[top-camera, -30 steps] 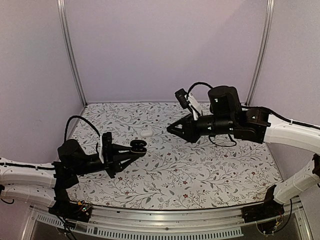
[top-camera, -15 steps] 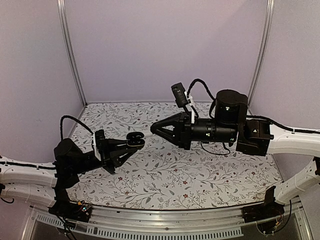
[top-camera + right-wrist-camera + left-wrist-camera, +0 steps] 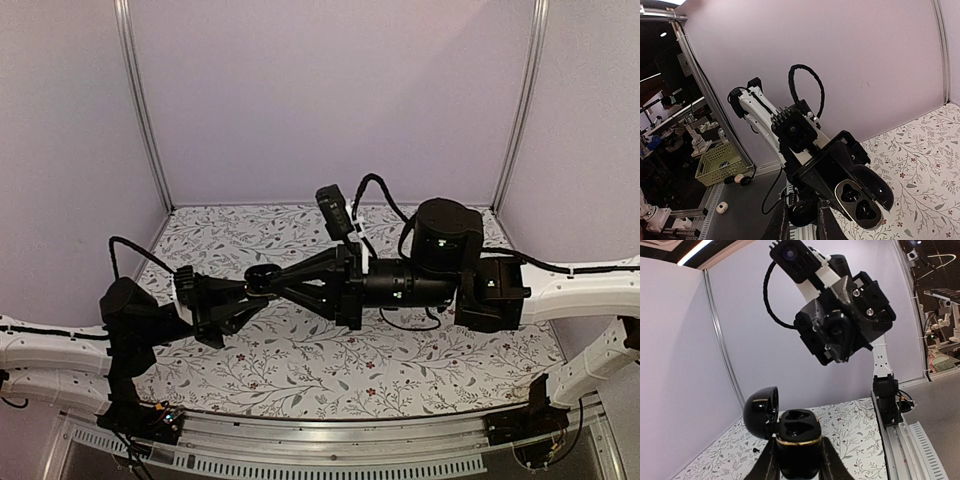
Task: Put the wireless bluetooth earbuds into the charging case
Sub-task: Insert the left earbud into the left side groove of the charging case.
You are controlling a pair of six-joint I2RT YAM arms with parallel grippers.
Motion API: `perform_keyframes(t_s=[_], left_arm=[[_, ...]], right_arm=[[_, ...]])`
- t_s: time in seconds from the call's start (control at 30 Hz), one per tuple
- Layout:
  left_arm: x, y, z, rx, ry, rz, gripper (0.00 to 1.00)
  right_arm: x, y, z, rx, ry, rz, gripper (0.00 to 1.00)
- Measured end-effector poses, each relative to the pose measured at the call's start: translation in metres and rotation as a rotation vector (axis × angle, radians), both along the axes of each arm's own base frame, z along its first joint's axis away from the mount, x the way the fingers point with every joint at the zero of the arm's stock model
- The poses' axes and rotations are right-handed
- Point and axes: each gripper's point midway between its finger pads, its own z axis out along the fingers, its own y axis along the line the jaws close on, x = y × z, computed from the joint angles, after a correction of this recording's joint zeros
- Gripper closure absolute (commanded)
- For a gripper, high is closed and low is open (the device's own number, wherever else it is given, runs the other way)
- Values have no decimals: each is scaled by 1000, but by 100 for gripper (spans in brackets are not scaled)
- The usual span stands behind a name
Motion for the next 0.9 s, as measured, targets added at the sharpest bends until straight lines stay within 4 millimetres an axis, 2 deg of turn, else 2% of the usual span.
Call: perform_keyframes(t_s=[0.27,0.67,0.9], left_arm=[[-5,0,4,-8,-33,-12,100],[-8,0,7,-21,-42,-15,100],[-6,1,9,-30,-43,-4,100]], right_arm=[[-2,12,-10,-13,-7,-3,98],[5,31,-7,15,-14,-60,97],[12,38,-12,16,-14,-97,98]])
